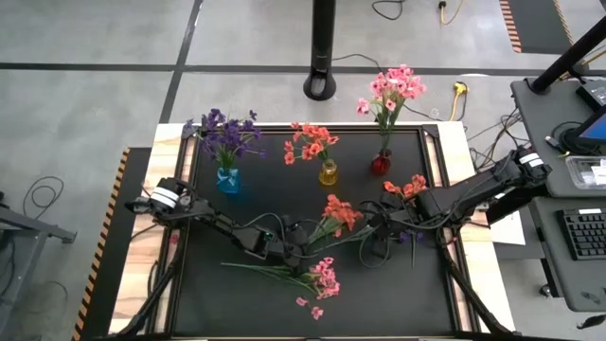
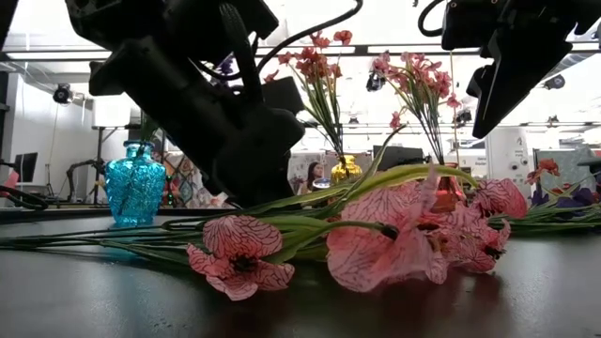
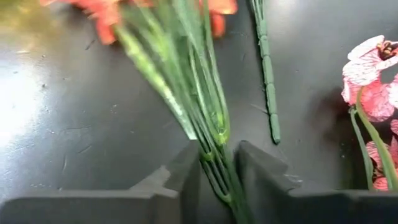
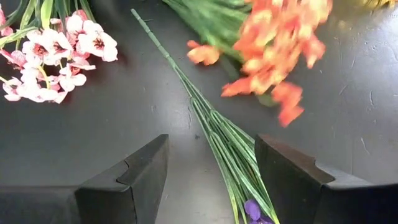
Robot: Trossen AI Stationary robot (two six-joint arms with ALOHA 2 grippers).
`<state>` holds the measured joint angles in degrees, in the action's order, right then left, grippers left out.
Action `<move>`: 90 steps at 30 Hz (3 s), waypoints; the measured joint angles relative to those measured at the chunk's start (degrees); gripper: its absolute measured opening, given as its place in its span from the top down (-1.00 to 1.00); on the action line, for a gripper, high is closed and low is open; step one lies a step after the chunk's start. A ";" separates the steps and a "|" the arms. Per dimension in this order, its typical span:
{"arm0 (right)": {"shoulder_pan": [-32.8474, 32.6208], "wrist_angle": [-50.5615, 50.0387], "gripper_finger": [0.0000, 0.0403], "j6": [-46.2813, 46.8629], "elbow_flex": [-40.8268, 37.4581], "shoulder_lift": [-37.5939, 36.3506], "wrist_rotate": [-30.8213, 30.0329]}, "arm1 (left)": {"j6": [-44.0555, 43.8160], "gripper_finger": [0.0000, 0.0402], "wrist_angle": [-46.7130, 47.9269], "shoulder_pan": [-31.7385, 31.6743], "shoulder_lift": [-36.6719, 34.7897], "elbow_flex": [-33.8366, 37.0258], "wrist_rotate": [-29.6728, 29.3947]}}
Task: Sort flowers into vase by color
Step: Put the left orange flowers into the yellow flower vase
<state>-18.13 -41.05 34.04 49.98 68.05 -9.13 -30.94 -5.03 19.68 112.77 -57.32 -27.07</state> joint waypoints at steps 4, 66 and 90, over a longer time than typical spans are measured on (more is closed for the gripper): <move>0.00 -0.03 -0.13 0.00 0.00 0.00 0.00 | -0.56 0.91 0.01 -0.09 0.00 0.00 -0.07; -2.56 100.67 -0.13 -38.08 -9.74 22.30 -11.01 | 43.47 1.00 -72.95 9.51 -6.82 15.74 -19.48; -1.92 99.87 -0.04 -40.62 -4.57 24.74 -10.28 | 42.21 1.00 -71.66 8.33 -6.14 15.10 -19.26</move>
<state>-20.05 58.83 -6.58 45.41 92.79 -19.41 11.27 -76.69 28.01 106.63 -42.22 -46.33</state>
